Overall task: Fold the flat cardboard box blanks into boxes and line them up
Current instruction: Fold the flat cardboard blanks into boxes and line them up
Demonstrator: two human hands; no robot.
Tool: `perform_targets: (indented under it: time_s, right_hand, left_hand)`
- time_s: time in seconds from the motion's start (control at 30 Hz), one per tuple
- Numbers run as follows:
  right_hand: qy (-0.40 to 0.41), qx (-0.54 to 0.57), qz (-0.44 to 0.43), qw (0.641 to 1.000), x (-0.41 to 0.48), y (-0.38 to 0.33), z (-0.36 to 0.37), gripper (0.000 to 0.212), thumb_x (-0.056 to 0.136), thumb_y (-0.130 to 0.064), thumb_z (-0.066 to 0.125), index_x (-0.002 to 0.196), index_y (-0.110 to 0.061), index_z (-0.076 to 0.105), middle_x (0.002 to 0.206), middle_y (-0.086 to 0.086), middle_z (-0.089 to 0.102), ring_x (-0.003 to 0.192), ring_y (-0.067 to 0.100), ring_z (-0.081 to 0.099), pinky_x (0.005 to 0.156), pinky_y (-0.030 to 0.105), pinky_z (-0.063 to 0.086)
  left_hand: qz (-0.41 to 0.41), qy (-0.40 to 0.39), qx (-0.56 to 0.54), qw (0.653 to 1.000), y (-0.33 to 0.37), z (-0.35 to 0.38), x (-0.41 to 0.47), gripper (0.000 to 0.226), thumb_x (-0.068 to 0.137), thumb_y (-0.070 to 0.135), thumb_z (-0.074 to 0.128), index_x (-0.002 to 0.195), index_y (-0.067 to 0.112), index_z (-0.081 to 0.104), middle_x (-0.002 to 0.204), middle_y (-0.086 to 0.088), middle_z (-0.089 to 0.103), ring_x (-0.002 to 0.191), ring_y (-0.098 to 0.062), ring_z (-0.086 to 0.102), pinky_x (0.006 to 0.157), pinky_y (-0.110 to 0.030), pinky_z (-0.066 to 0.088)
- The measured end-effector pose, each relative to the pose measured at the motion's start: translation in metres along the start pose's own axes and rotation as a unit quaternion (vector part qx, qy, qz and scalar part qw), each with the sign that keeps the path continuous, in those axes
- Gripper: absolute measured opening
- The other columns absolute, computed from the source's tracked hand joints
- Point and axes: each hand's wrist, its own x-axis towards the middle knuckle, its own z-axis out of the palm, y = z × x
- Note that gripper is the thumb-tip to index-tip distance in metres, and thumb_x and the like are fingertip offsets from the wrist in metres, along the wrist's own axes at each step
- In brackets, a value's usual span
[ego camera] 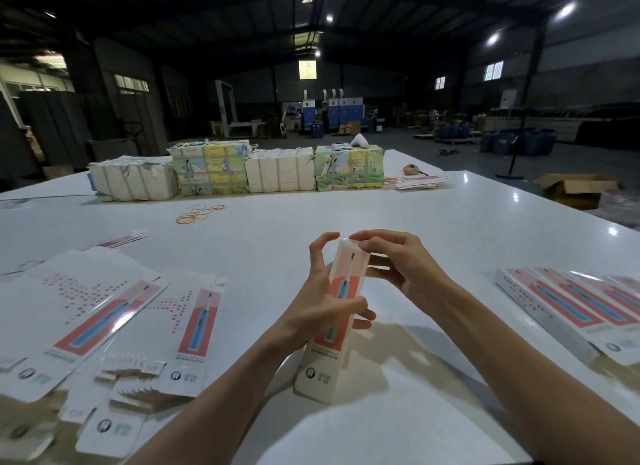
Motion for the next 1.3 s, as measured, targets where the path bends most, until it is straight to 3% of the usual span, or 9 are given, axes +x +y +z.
perform_targets:
  time_s: [0.2, 0.33, 0.47, 0.73, 1.3]
  right_hand:
    - [-0.048, -0.028, -0.042, 0.998, -0.002, -0.002, 0.001, 0.029, 0.105, -0.010, 0.056, 0.106, -0.020, 0.084, 0.111, 0.007, 0.078, 0.111, 0.026, 0.073, 0.085, 0.039, 0.064]
    - [-0.050, -0.070, -0.082, 0.993, -0.005, 0.010, 0.012, 0.024, 0.102, -0.019, 0.067, 0.124, -0.024, 0.075, 0.119, -0.005, 0.077, 0.113, 0.021, 0.073, 0.089, 0.034, 0.063]
    - [-0.013, -0.090, -0.122, 0.988, -0.005, 0.019, 0.016, 0.020, 0.099, -0.024, 0.072, 0.120, -0.024, 0.073, 0.113, -0.007, 0.077, 0.110, 0.017, 0.074, 0.082, 0.030, 0.063]
    - [-0.032, -0.045, -0.116, 0.992, -0.008, 0.016, 0.007, 0.016, 0.097, -0.018, 0.074, 0.112, -0.017, 0.080, 0.112, 0.008, 0.079, 0.105, 0.030, 0.076, 0.087, 0.039, 0.064]
    - [0.004, -0.074, -0.128, 0.989, -0.012, 0.019, 0.014, 0.015, 0.100, -0.011, 0.069, 0.112, -0.010, 0.078, 0.106, 0.005, 0.080, 0.102, 0.026, 0.077, 0.089, 0.041, 0.064]
  left_hand:
    - [-0.018, -0.003, -0.032, 0.999, -0.001, -0.005, 0.000, 0.098, 0.086, 0.011, 0.083, 0.146, 0.060, 0.022, 0.132, 0.000, 0.052, 0.087, -0.033, 0.079, 0.071, -0.035, 0.065]
    - [-0.039, 0.020, -0.078, 0.996, 0.002, -0.006, 0.001, 0.094, 0.085, 0.006, 0.081, 0.139, 0.061, 0.028, 0.128, -0.010, 0.054, 0.086, -0.036, 0.079, 0.072, -0.039, 0.066]
    - [-0.054, 0.036, -0.101, 0.993, 0.001, -0.006, 0.005, 0.093, 0.084, 0.007, 0.084, 0.137, 0.061, 0.030, 0.126, -0.014, 0.057, 0.089, -0.037, 0.079, 0.074, -0.044, 0.066]
    - [-0.066, 0.016, -0.121, 0.990, -0.001, -0.003, 0.004, 0.093, 0.084, 0.010, 0.088, 0.140, 0.056, 0.029, 0.129, -0.016, 0.057, 0.093, -0.037, 0.078, 0.075, -0.042, 0.066]
    - [-0.070, 0.033, -0.100, 0.992, 0.000, -0.006, 0.003, 0.097, 0.082, 0.015, 0.091, 0.145, 0.053, 0.028, 0.128, -0.014, 0.057, 0.092, -0.036, 0.078, 0.074, -0.040, 0.065]
